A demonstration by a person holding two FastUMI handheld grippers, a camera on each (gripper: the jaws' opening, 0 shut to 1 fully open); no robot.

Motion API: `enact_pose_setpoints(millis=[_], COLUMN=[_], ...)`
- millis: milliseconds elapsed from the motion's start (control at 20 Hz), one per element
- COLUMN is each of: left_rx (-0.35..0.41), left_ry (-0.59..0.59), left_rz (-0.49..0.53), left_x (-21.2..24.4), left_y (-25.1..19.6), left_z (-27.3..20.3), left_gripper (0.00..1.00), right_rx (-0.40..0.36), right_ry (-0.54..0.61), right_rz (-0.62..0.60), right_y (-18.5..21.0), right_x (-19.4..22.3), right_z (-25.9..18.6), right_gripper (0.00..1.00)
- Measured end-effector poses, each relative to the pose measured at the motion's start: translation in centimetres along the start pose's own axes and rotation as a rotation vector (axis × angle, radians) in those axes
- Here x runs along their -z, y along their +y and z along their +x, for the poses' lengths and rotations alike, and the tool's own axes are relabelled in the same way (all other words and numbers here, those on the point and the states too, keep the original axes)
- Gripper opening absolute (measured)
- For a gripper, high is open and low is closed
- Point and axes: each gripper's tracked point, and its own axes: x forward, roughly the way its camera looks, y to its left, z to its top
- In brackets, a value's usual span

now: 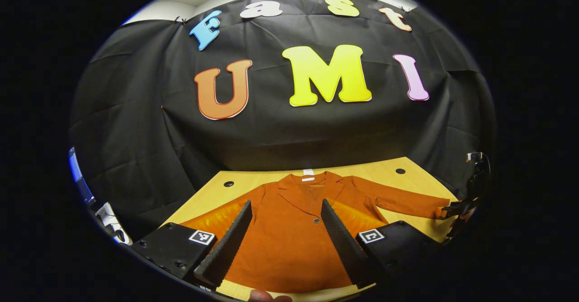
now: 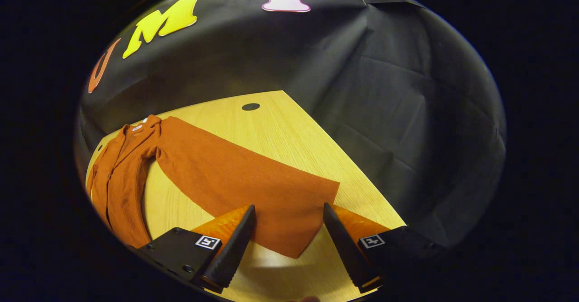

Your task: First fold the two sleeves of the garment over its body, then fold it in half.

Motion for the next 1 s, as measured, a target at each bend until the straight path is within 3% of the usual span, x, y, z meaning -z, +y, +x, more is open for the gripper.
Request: enact_pose_setpoints(millis=[100,300,350,400,500,600,650,800,850,1000], left_rx=[-0.009,-0.004,0.001,0.004,0.007,0.003,0.002,-0.007,-0.007,-0.012], left_ry=[0.007,0.025,0.029,0.030,0.024,0.024,0.028,0.031,0.030,0.027], left_rz=[-0.010,-0.018,-0.019,-0.018,-0.013,-0.013,-0.015,-0.021,-0.023,-0.023], left_x=[0.2,0.7,0.8,0.8,0.7,0.6,0.7,0.8,0.9,1.1], left_y=[0.7,1.1,1.1,1.1,1.5,2.2,2.7,3.9,4.2,5.5], left_z=[0.1,0.4,0.5,0.6,0.8,0.9,1.0,1.1,1.1,1.3], left_gripper=[0.99,0.99,0.99,0.99,0.99,0.99,0.99,0.99,0.99,0.99], right_rx=[-0.007,-0.033,-0.035,-0.058,-0.062,-0.080,-0.076,-0.071,-0.068,-0.052], right_ry=[0.051,0.030,0.023,0.024,0.031,0.032,0.037,0.070,0.085,0.037], right_rz=[0.035,0.031,0.029,0.041,0.051,0.066,0.068,0.052,0.049,0.078], right_y=[-0.1,0.8,0.8,1.3,1.3,1.4,1.4,1.4,1.5,1.4], right_x=[1.0,1.2,1.1,1.1,0.9,0.7,0.4,0.1,-0.1,-2.9], right_z=[0.1,0.2,0.6,0.5,0.7,0.9,1.1,1.2,1.1,0.2], right_gripper=[0.95,0.95,0.80,0.80,0.48,0.43,0.08,0.10,0.01,0.01])
